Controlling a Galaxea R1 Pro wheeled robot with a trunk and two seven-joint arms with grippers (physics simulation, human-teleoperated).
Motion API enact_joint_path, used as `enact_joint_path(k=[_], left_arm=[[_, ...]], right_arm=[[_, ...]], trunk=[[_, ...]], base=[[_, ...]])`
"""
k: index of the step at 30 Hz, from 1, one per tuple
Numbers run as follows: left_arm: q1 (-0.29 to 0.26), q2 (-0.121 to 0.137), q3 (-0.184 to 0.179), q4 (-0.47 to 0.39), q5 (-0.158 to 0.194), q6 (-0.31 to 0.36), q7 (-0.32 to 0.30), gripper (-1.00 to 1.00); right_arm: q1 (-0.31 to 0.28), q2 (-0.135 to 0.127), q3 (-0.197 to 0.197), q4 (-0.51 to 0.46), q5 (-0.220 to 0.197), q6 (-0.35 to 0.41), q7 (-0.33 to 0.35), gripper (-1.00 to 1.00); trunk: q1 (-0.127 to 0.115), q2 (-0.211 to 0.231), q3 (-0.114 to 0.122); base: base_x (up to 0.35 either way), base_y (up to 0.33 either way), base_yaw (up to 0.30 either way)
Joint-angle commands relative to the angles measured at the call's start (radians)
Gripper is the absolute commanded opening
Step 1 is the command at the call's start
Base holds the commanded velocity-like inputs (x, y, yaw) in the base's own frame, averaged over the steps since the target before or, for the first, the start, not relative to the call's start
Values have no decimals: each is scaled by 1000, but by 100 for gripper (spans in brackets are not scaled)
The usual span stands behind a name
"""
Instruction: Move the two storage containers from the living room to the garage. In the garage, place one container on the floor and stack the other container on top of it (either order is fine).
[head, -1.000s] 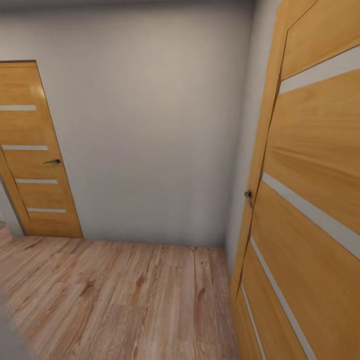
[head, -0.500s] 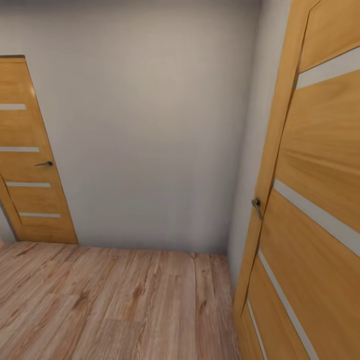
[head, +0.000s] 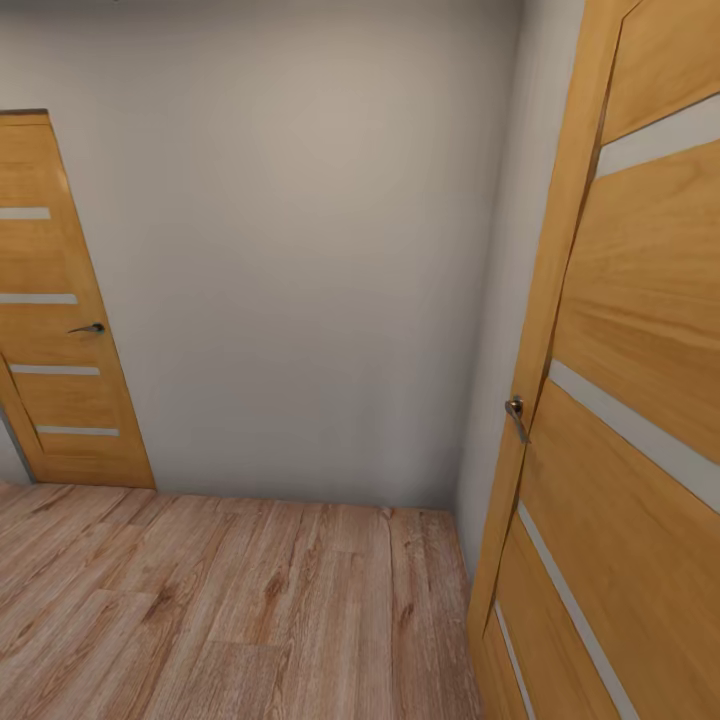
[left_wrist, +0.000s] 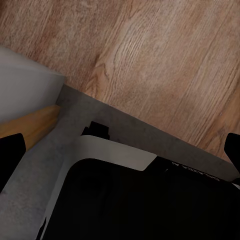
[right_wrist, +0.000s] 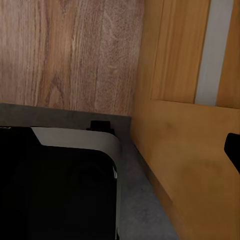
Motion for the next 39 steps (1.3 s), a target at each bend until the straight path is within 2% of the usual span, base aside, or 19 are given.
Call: enact_joint_path(k=[1,29,39], left_arm=[[-1,0,-2,0,5,-1,0,100],[-1,-4,-2,0,4,-1,0,100],[-1,0,-2,0,5,-1,0,100]], right_arm=[[-1,0,8,3,-8,-6,-1,100],[-1,-4,8,3,-8,-6,-1,100],[-1,-5,8,3,-9,-7,-1,100]], trunk=[[0,-1,-1],[0,-1,-1],[0,-1,-1]], base=[[0,0,78],[0,36,17],[230,0,0]])
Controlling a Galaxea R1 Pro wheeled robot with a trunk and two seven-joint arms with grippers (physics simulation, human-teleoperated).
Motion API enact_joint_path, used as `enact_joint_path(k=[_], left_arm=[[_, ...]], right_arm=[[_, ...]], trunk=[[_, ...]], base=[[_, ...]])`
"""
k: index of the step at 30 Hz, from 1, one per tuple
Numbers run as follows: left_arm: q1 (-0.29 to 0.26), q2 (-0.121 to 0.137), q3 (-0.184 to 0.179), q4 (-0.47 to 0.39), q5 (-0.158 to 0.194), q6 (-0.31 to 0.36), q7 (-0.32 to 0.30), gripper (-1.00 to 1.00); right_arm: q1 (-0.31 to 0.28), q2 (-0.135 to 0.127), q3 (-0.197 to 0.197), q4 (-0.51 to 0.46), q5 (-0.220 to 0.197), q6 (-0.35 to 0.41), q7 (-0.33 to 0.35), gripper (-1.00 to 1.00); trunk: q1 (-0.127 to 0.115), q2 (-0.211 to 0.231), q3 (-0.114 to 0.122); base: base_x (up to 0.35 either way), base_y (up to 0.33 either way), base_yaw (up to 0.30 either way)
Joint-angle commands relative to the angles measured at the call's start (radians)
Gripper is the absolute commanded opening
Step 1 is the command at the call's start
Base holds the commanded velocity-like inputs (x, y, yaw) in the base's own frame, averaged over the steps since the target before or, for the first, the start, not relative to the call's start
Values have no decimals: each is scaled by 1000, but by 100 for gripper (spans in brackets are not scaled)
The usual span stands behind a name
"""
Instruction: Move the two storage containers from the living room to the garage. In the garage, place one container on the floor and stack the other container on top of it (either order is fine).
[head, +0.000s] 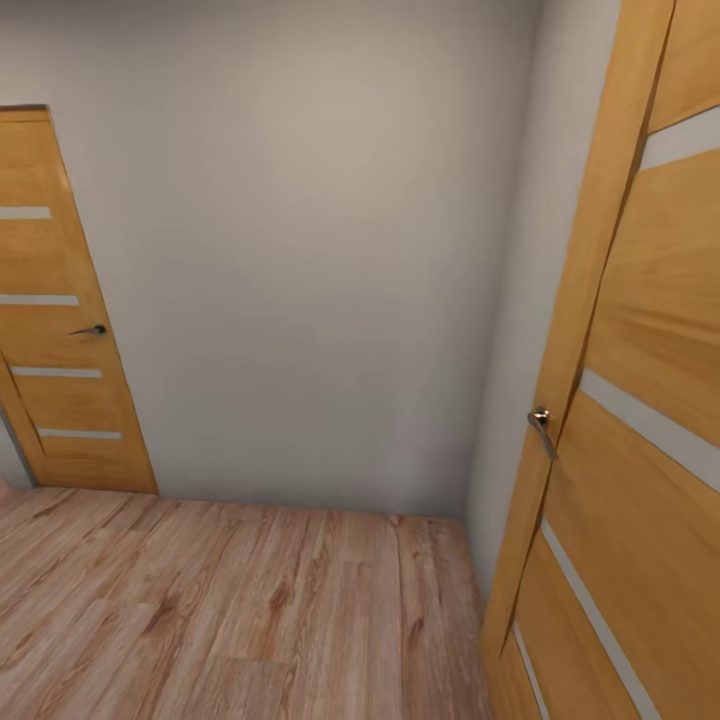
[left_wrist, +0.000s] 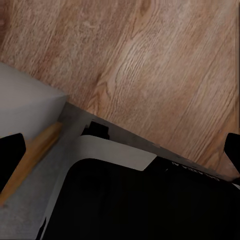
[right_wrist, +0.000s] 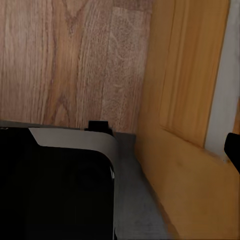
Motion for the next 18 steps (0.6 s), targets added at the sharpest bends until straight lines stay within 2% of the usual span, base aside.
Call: enact_joint_path(k=[1,18], left_arm=[[-1,0,-2,0,5,-1,0,100],[-1,0,-2,0,6,-1,0,100]], right_arm=[[-1,0,9,3,-9,-6,-1,100],[-1,0,9,3,-7,-7,-1,100]], trunk=[[1,-1,-1],[1,-1,-1]], base=[[315,0,0],[321,0,0]])
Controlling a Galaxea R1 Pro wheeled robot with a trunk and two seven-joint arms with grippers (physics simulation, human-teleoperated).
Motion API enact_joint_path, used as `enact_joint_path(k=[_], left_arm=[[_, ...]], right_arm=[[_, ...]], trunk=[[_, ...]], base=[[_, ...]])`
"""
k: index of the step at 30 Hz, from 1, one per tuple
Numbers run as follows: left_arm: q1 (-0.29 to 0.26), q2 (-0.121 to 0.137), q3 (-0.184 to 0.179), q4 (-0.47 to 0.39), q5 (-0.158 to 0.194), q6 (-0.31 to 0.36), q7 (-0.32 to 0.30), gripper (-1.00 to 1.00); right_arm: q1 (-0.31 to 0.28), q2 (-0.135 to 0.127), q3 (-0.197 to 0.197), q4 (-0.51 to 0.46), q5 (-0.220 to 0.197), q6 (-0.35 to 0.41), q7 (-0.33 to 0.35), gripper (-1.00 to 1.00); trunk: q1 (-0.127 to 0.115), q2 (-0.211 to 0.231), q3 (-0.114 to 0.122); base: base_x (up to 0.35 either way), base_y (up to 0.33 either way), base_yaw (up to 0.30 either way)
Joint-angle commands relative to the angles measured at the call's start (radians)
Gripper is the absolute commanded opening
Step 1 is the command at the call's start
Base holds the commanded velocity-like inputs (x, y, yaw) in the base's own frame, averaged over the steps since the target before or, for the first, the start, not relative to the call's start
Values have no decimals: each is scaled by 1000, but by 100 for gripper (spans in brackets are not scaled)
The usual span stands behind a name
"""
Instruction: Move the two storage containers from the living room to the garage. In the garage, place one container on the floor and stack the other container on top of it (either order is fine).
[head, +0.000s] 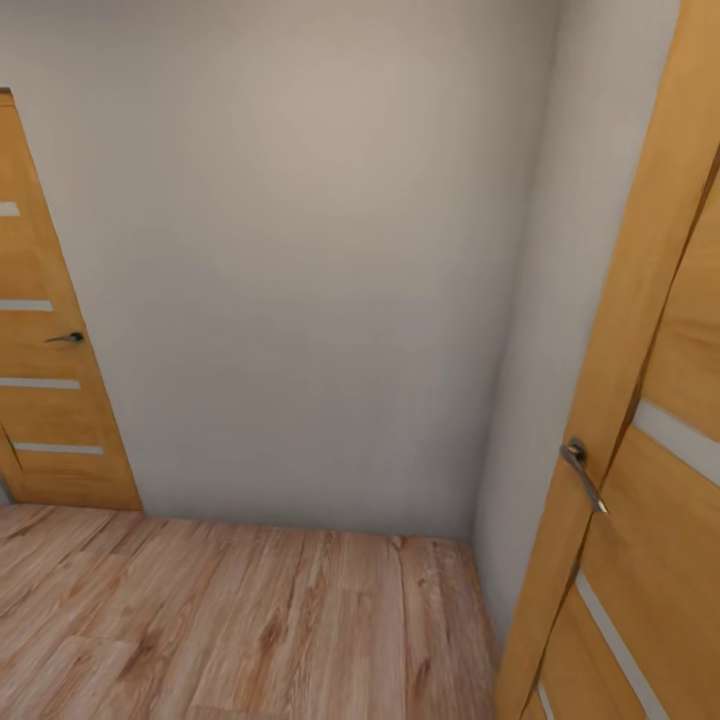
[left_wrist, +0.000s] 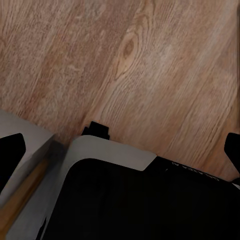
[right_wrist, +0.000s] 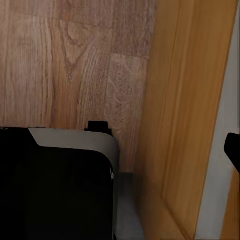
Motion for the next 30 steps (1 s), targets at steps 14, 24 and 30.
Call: enact_joint_path(k=[14,24,30], left_arm=[[-1,2,-2,2,6,0,0,100],[-1,2,-2,2,6,-1,0,100],[-1,2,-2,3,7,-1,0,100]], right_arm=[[-1,3,9,3,-10,-3,-1,100],[-1,4,6,3,-15,-4,-1,100],[-1,3,5,3,-17,-5,-2,100]], trunk=[[1,-1,-1],[1,-1,-1],[1,-1,-1]], base=[[321,0,0],[321,0,0],[321,0,0]])
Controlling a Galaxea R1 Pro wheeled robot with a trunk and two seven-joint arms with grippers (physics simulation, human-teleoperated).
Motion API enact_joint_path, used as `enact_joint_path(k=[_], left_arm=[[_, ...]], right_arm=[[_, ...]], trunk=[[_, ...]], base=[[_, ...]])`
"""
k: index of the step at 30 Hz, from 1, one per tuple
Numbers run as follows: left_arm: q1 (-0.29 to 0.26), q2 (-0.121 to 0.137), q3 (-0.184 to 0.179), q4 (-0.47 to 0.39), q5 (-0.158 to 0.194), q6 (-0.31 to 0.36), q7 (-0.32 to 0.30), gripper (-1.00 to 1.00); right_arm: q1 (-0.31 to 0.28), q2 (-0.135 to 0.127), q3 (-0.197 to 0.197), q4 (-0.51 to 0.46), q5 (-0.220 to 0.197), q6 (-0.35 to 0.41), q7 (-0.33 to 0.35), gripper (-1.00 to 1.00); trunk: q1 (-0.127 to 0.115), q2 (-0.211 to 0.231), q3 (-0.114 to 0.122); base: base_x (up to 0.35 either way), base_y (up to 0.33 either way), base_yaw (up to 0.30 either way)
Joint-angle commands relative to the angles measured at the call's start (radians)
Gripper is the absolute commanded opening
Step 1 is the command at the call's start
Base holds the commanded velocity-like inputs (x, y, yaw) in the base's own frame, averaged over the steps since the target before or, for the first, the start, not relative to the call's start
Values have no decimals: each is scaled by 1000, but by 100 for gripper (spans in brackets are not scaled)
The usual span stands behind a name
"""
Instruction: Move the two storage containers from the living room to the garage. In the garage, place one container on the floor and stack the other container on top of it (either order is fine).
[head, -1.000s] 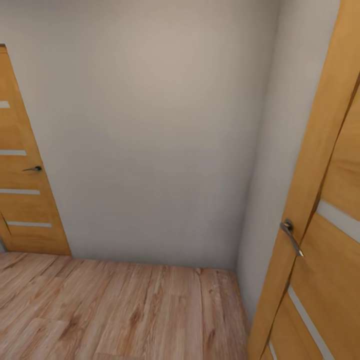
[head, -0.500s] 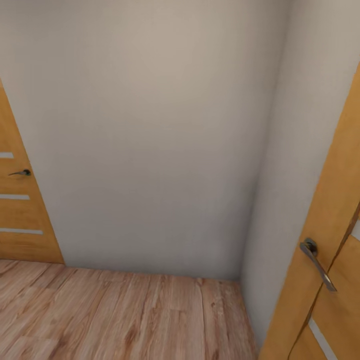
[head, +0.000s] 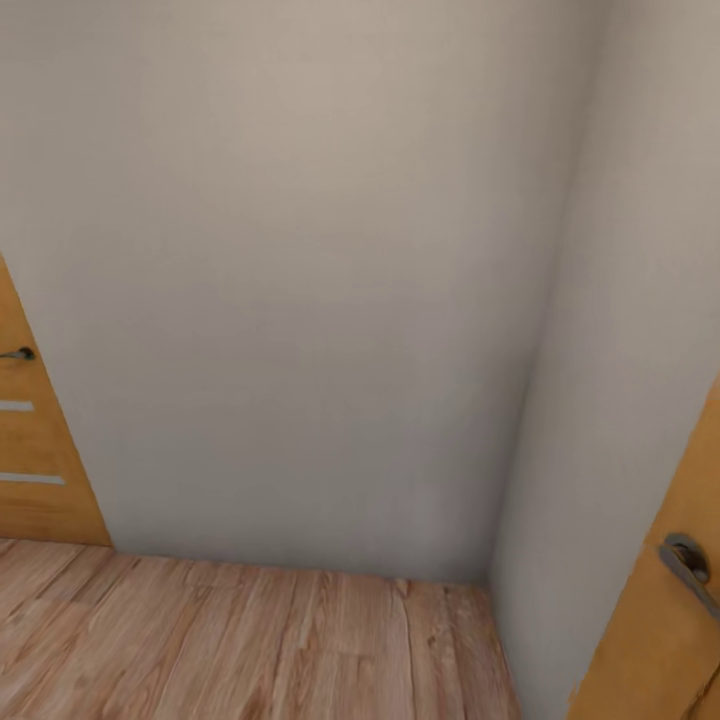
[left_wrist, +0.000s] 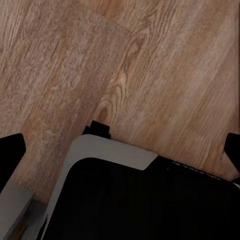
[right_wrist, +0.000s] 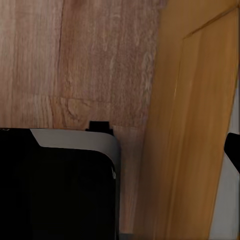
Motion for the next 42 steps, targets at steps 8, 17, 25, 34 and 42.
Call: enact_joint_path(k=[8,17,25,34,42], left_arm=[[-1,0,-2,0,6,-1,0,100],[-1,0,-2,0,6,-1,0,100],[-1,0,-2,0,6,-2,0,100],[-1,0,-2,0,6,-2,0,100],[-1,-1,-2,0,6,-2,0,100]], right_arm=[[-1,1,9,3,-7,-7,-1,100],[-1,0,9,3,-3,-7,-1,100],[-1,1,9,3,-3,-6,0,100],[-1,1,10,3,-3,-5,0,100],[-1,3,10,3,-3,3,0,100]], trunk=[[1,-1,-1],[1,-1,-1],[1,-1,-1],[1,-1,-1],[1,-1,-1]], base=[[321,0,29],[321,0,239],[231,0,269],[17,0,275],[0,0,275]])
